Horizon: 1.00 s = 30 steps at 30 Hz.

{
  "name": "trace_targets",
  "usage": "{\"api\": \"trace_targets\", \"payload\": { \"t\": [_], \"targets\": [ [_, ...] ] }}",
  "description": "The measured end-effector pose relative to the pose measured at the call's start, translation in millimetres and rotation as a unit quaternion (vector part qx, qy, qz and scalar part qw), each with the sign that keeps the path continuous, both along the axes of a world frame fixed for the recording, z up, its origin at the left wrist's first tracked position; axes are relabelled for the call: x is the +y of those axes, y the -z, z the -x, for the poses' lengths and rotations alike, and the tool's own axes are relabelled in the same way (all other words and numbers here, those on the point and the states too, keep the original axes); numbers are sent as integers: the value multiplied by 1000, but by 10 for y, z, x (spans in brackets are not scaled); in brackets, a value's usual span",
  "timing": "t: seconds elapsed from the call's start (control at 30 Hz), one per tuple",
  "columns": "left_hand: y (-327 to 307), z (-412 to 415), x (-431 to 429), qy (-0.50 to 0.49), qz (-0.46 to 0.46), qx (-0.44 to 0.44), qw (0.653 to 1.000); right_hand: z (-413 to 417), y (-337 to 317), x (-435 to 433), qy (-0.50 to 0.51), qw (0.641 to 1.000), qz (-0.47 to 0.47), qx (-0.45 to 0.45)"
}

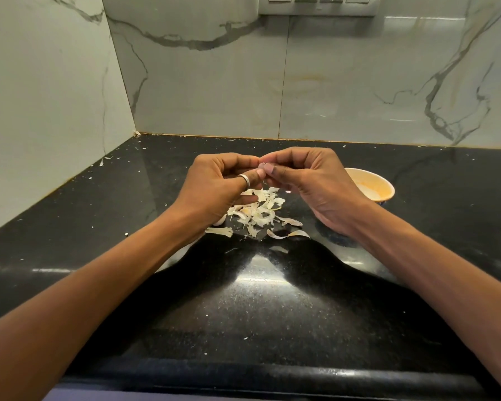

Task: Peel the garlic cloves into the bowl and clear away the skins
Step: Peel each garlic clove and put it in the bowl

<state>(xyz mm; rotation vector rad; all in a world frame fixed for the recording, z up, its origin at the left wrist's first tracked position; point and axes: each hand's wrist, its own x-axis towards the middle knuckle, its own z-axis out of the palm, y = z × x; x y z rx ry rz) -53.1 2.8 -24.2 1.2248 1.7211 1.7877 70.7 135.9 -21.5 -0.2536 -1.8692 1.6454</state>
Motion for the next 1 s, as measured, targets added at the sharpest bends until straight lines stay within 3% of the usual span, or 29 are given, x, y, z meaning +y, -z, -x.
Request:
{"api": "trace_targets", "payload": {
  "t": [0.4,0.57,1.0],
  "targets": [
    [35,19,-3,-16,-3,47,999,-13,11,-22,46,998,-46,-15],
    [74,45,-18,-54,0,150,987,-5,28,-66,35,999,17,-2],
    [98,-5,0,-105,-40,220,969,48,36,-145,55,990,124,32]
  ]
}}
